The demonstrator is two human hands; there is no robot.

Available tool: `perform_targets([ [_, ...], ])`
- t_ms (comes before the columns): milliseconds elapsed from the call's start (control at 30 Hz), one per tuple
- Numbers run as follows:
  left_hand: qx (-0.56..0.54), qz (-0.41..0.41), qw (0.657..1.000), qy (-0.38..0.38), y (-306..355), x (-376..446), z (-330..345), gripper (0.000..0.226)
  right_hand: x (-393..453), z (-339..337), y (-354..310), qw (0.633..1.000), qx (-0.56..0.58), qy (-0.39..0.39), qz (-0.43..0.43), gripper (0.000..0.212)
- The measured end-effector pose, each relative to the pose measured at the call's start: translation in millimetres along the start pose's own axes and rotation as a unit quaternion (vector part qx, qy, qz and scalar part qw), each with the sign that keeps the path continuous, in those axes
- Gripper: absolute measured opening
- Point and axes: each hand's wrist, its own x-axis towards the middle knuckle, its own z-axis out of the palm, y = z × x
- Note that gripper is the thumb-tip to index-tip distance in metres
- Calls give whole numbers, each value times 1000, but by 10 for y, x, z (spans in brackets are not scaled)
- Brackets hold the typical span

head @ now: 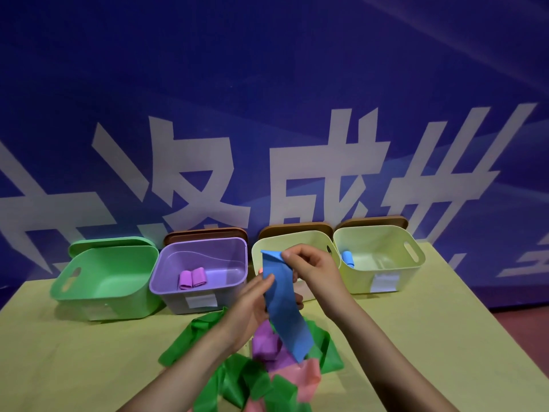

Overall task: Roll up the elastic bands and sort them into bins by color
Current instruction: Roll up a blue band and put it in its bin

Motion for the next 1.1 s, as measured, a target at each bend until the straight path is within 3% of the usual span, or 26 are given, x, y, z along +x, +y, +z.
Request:
perform_targets([
  [400, 180, 40, 980, 79, 76, -40, 69, 24, 44, -145, -22, 995, -65, -72, 14, 9],
  [633, 172, 41, 979, 100, 96, -70, 152, 22, 22, -143, 93, 991, -108, -73, 9, 21],
  [900, 199, 30, 974, 100, 101, -88, 158, 22, -6, -189, 55, 989, -80, -119, 38, 15],
  [1100, 195, 34, 975, 97, 116, -92, 177, 23, -5, -179, 93, 992, -101, -78, 0, 23],
])
